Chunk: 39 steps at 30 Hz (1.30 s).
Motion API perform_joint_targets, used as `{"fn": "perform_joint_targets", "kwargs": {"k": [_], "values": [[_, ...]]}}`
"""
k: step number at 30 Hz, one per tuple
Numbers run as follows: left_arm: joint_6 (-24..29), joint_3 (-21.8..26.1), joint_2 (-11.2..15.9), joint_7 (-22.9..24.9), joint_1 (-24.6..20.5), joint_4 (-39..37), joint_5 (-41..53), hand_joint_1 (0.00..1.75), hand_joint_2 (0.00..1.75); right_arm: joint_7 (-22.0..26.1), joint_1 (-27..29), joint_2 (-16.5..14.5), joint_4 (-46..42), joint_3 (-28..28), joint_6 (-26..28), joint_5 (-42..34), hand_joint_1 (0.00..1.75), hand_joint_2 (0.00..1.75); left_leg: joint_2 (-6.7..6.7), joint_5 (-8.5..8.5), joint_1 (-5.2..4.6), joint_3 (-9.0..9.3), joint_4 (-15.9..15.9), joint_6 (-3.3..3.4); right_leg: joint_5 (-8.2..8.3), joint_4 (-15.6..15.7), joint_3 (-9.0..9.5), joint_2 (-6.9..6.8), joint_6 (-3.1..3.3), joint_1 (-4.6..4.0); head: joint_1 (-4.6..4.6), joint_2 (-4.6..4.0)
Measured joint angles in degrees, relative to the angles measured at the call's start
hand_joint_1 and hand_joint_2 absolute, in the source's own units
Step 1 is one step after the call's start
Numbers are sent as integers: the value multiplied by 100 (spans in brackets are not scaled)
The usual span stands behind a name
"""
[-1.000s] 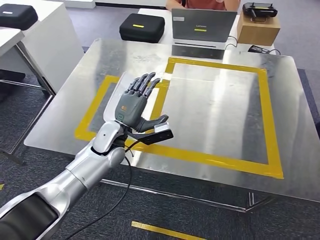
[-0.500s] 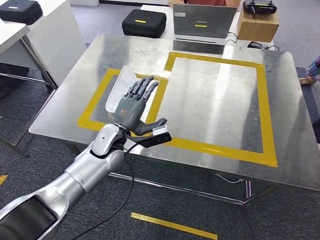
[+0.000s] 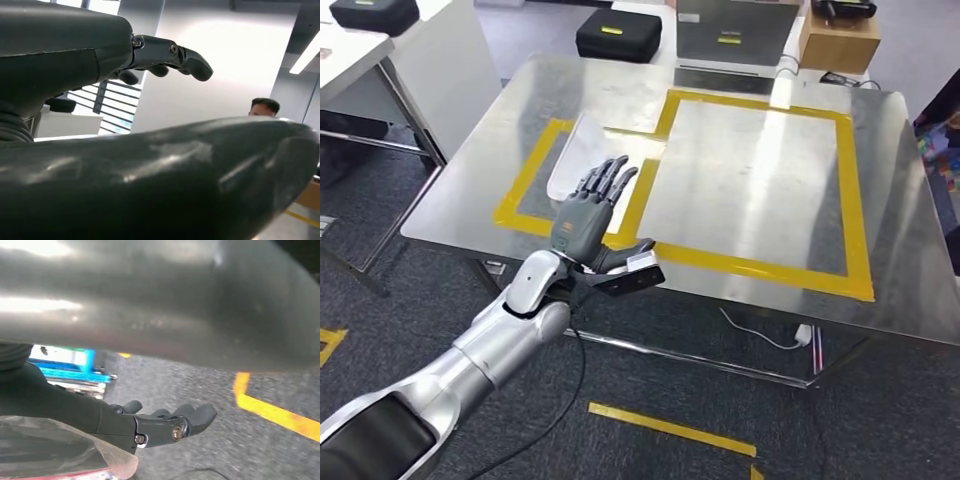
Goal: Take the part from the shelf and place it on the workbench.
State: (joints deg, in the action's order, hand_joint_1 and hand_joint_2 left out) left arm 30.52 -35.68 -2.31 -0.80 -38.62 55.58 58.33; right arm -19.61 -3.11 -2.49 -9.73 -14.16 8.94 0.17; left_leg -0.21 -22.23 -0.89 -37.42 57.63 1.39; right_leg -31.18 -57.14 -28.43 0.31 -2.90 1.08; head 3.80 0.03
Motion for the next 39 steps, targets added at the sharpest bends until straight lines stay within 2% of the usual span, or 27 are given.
{"fn": "perform_joint_targets", "kwargs": {"k": [2,3,5,7,8,9,10,11,12,14,15,17,19,20,22,23,24,26,27,28,30,31,33,34,36,38,39], "values": [[-10,-2,4,-2,9,-1,-4,0,0,-16,1,0,1,0,-9,0,0,0,-1,70,6,-36,16,-57,40,29,-36,-3,82,-12,-4,0],[-15,-3,9,-2,15,-2,-8,0,0,-25,1,1,1,1,-12,0,0,0,-1,15,16,-70,57,-88,83,27,-78,-17,140,-12,-2,0],[-20,-3,22,-2,26,-4,-14,0,0,-37,3,3,2,2,-14,1,0,0,0,-391,37,-215,434,-151,210,37,-205,-52,253,-5,1,-1],[-21,-3,27,-2,40,-4,-15,0,0,-42,4,4,2,2,-15,2,0,0,2,-950,54,-417,1204,-198,345,27,-357,-72,295,-21,4,-1],[-22,-3,29,-2,54,-5,-15,0,0,-44,6,4,2,2,-16,2,0,0,3,-1104,60,-472,1548,-209,409,22,-444,-80,299,-29,6,-1],[-23,-3,31,-2,68,-7,-15,0,0,-46,8,4,2,2,-18,2,0,0,3,-1135,63,-452,1738,-208,469,16,-530,-87,298,-36,5,-1],[-24,-3,34,-2,79,-9,-15,0,0,-49,9,4,2,2,-18,2,0,0,3,-1059,64,-334,1717,-198,529,10,-616,-92,293,-41,6,-1],[-25,-3,36,-2,85,-9,-15,0,0,-53,9,4,2,2,-18,2,0,0,3,-921,62,-103,1471,-177,589,5,-697,-94,284,-45,6,-1],[-23,-3,37,-1,85,-9,-15,0,0,-58,8,4,2,2,-18,3,0,0,4,-806,56,212,1072,-148,646,1,-761,-95,270,-47,7,-1],[-10,-3,31,-2,72,-7,-15,0,0,-73,9,3,1,2,-18,3,0,0,5,-775,28,830,198,-86,754,-3,-839,-95,226,-58,3,-1],[1,-2,30,-1,63,-6,-15,0,0,-78,11,2,0,2,-18,4,0,0,3,-808,13,990,-56,-60,808,6,-851,-99,198,-57,5,-1],[18,-1,34,-1,55,-6,-15,0,0,-85,15,2,1,2,-16,4,0,0,1,-774,-6,1018,-203,-7,914,45,-871,-109,132,-45,6,-1],[23,-1,37,-1,44,-6,-15,0,0,-92,16,5,2,2,-15,4,0,0,15,-638,3,928,-244,70,778,-41,-957,-90,79,-37,5,-1],[23,-1,34,-1,39,-6,-15,0,0,-95,16,7,2,2,-15,5,0,0,20,-558,16,859,-264,108,545,-245,-1050,-73,60,-38,-7,-1],[19,-2,30,3,36,-7,-15,0,0,-100,15,9,2,2,-15,10,0,0,20,-412,15,675,-262,149,-42,-963,-1281,-46,34,-41,-28,-1],[14,-2,31,12,45,-11,-15,0,0,-106,15,9,2,2,-15,14,0,0,19,-339,13,578,-259,151,-224,-1345,-1360,-41,20,-41,-32,-1],[6,-3,32,26,57,-19,-15,0,0,-111,16,9,2,1,-15,18,0,0,19,-265,12,479,-255,146,-256,-1609,-1379,-41,9,-39,-31,-1],[-8,-2,34,69,88,-55,-15,0,0,-123,16,9,2,0,-15,23,0,0,19,-126,15,284,-241,121,4,-1602,-1155,-42,-4,-31,-31,-1],[-11,-1,35,91,102,-90,-14,0,0,-126,14,9,2,0,-15,26,0,0,17,-63,17,195,-227,101,160,-1301,-888,-41,-7,-23,-32,-1],[-7,2,34,110,116,-136,-14,0,0,-132,10,9,-1,0,-15,31,0,0,13,-10,9,115,-204,76,205,-849,-522,-33,-10,-16,-34,-1],[13,21,27,136,150,-282,-18,0,0,-145,7,9,-4,0,-15,40,0,0,7,94,-9,9,-149,29,91,-40,55,2,8,-14,-31,0],[27,33,21,147,182,-377,-28,0,0,-155,8,9,-5,0,-14,45,0,0,7,142,-17,-18,-135,8,19,161,190,19,19,-22,-33,0],[43,61,8,168,296,-616,-62,0,0,-179,15,7,-4,1,-8,49,0,0,7,204,-8,-51,-138,-34,71,206,152,20,84,-28,-36,-1],[43,78,-2,177,369,-746,-85,0,0,-190,15,6,-4,2,-5,50,0,0,7,122,1,-90,-84,-64,115,215,111,11,136,-26,-30,-1],[40,130,-34,196,518,-1052,-122,0,0,-208,19,4,-4,7,2,52,0,0,7,-315,28,-253,380,-126,222,223,6,-22,249,-24,-10,-1],[65,171,-70,209,685,-1362,-137,0,0,-217,28,4,-4,15,7,54,0,0,8,-821,49,-455,1203,-167,298,192,-116,-39,302,-44,5,-1],[84,180,-84,211,777,-1492,-136,0,0,-219,34,4,-4,18,8,55,0,0,7,-947,54,-493,1500,-172,328,172,-174,-44,308,-52,4,-1]]}}
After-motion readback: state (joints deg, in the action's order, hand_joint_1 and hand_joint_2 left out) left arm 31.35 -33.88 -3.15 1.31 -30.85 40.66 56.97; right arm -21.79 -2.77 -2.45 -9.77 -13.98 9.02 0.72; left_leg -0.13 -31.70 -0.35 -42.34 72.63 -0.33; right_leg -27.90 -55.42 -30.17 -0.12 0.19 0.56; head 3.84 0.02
